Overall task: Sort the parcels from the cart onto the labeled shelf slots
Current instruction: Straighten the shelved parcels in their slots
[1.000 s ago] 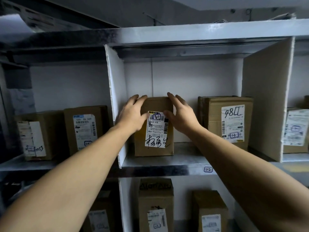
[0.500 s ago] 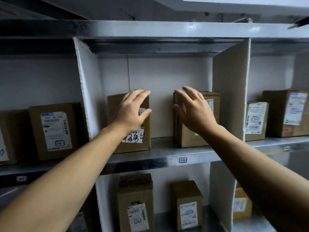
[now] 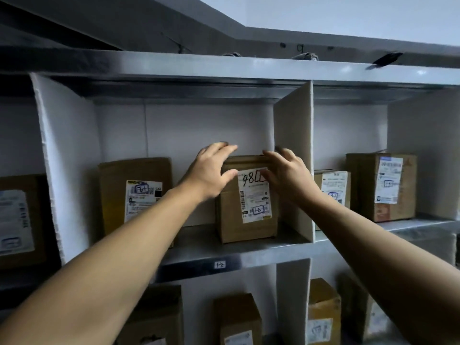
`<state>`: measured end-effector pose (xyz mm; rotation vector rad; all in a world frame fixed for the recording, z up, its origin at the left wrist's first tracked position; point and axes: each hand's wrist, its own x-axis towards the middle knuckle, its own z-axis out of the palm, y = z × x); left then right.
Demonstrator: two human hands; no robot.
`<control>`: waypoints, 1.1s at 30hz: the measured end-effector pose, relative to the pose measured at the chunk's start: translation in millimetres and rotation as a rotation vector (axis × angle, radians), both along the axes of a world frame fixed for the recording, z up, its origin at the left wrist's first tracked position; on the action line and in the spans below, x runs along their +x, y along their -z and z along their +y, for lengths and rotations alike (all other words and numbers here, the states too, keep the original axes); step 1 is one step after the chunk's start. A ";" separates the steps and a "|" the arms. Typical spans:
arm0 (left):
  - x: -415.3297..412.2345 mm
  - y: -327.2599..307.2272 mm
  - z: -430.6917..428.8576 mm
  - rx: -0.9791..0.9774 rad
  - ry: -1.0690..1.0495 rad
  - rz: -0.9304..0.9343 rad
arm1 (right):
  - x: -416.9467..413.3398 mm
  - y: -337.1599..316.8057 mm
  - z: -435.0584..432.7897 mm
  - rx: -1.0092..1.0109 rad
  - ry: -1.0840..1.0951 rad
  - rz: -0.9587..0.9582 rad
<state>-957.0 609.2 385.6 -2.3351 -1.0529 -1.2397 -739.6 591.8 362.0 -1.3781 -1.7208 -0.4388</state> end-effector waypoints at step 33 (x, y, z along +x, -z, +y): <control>33.9 13.4 10.1 -0.139 -0.278 -0.056 | 15.2 12.9 31.0 -0.014 -0.314 0.105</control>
